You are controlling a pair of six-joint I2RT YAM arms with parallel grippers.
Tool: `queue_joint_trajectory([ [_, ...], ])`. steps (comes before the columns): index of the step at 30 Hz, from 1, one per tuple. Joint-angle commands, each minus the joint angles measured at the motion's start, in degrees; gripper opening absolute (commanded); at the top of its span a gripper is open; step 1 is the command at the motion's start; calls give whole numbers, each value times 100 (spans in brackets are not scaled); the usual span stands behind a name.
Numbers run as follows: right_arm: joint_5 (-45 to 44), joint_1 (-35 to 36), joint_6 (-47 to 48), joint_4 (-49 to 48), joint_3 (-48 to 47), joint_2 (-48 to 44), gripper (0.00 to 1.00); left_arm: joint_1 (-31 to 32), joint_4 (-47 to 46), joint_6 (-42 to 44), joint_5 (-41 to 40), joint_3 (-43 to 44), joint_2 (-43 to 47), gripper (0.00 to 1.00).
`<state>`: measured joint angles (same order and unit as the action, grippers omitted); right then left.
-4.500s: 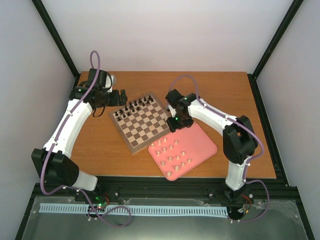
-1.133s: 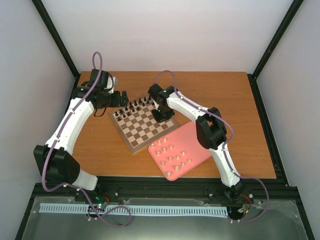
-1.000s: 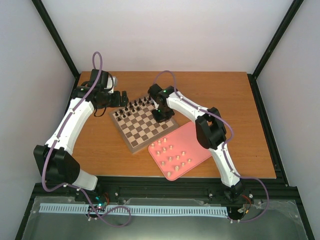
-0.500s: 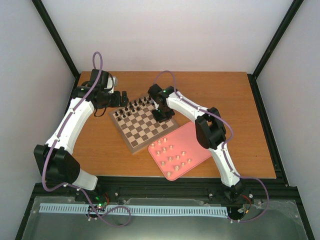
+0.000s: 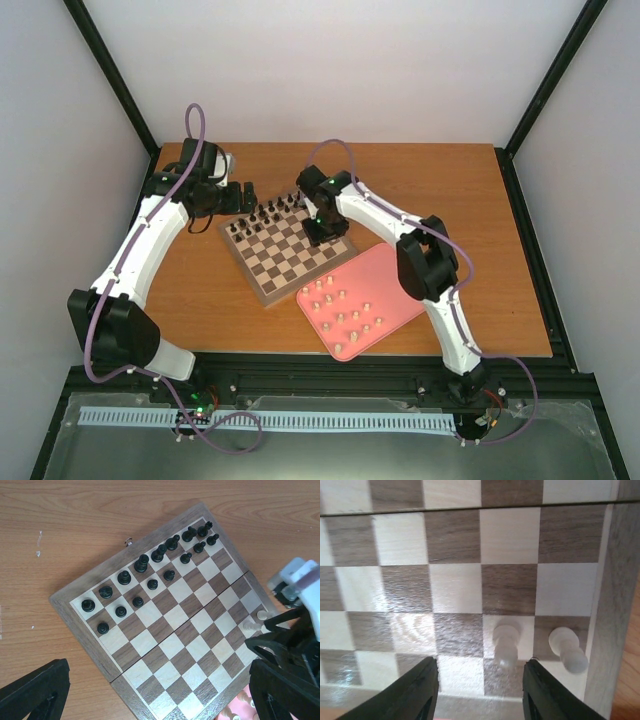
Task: Set up the chess pieces on the board
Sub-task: Place the chess piece on the chessboard, then pick up the chess piece from the storage box.
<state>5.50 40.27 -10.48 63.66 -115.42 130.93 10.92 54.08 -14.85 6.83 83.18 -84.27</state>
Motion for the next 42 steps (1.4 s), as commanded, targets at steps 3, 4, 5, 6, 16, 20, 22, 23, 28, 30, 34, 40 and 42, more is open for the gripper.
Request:
queue_joint_trajectory([
  [3, 65, 127, 95, 223, 87, -882, 54, -37, 53, 53, 16, 23, -34, 100],
  [4, 30, 137, 90, 253, 148, -979, 55, -37, 64, 53, 13, 28, -37, 100],
  [5, 2, 146, 94, 281, 215, -1082, 55, -37, 62, 53, 12, 23, -30, 100],
  [6, -25, 162, 103, 316, 284, -1174, 55, -37, 60, 53, 10, 19, -28, 100],
  [16, 106, 568, 465, 401, 1156, -1562, 51, -37, 65, 52, 11, 21, -29, 100],
  [20, 164, 773, 390, 287, 1186, -1398, 49, -39, 68, 46, 4, 1, -2, 100],
  [22, 217, 841, 335, 230, 1237, -1294, 47, -37, 76, 44, 9, -21, 15, 100],
  [23, 223, 868, 328, 226, 1248, -1241, 46, -33, 69, 44, 11, -35, 17, 100],
  [28, 212, 903, 336, 93, 1492, -1127, 43, -37, 59, 35, 35, -47, 28, 100],
  [30, 288, 904, 330, -18, 1617, -1123, 43, -37, 57, 35, 37, -47, 26, 100],
  [34, 346, 912, 310, -143, 1797, -1100, 41, -37, 62, 26, 38, -52, 33, 100],
  [40, 420, 954, 310, -199, 1885, -1038, 41, -41, 46, 18, 53, -75, 32, 100],
  [42, 433, 956, 311, -232, 1934, -1020, 41, -37, 40, 9, 55, -82, 36, 100],
])
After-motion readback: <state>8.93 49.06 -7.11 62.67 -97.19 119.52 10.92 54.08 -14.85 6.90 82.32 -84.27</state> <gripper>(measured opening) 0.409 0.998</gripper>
